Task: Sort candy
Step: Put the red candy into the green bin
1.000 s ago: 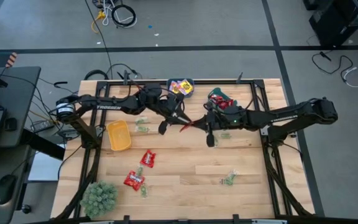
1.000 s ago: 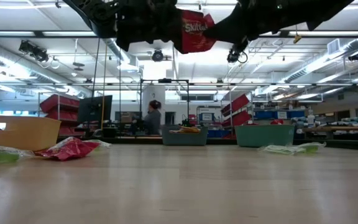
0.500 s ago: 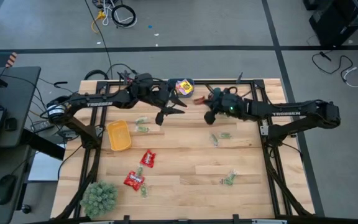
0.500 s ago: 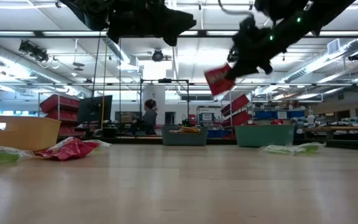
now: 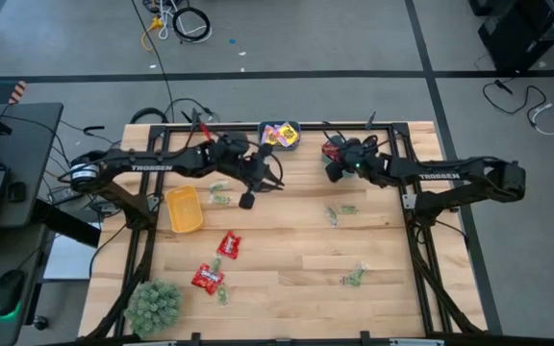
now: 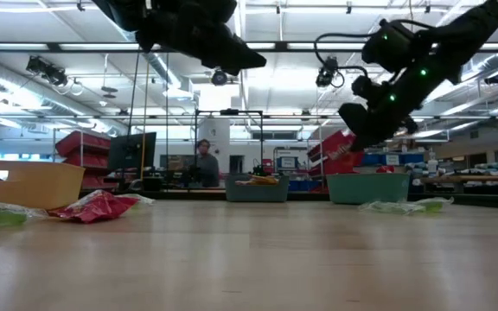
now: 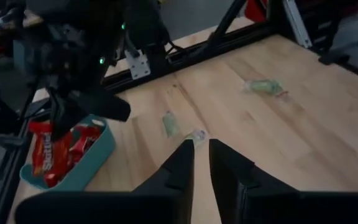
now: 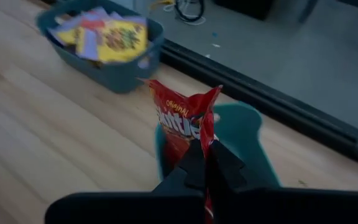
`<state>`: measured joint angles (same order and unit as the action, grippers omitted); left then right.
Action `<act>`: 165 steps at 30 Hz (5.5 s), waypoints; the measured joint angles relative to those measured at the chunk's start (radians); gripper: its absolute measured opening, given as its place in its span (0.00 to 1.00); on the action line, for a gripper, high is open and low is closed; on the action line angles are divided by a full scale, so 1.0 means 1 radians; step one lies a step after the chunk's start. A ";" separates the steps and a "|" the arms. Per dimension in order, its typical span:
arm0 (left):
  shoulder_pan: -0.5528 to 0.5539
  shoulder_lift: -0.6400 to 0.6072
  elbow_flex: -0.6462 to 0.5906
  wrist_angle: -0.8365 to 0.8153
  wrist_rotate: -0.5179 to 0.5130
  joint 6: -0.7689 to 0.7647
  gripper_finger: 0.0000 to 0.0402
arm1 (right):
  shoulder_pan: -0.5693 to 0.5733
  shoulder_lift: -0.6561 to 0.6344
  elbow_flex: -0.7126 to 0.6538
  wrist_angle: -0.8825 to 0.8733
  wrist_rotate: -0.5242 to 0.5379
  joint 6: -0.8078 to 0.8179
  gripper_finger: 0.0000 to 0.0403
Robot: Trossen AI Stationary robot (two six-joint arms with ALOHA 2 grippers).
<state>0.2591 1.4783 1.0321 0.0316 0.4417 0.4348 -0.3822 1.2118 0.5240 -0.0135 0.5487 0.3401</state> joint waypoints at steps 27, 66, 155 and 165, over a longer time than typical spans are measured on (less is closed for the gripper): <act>-0.053 -0.046 0.000 -0.146 -0.161 -0.001 0.12 | 0.052 0.001 0.005 -0.001 0.070 -0.044 0.63; -0.255 -0.164 -0.189 -0.601 -0.257 -0.339 0.02 | -0.022 -0.143 -0.056 0.115 -0.233 -0.119 0.18; -0.228 0.002 -0.383 0.661 -0.785 -0.407 0.00 | 0.472 0.277 0.302 0.317 -0.022 -0.083 0.43; -0.242 0.002 -0.383 0.695 -0.785 -0.384 0.00 | 0.431 0.274 0.304 0.292 -0.052 -0.079 0.16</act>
<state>0.0174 1.4803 0.6487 0.7268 -0.3433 0.0509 0.0490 1.4853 0.8284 0.2790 0.4968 0.2612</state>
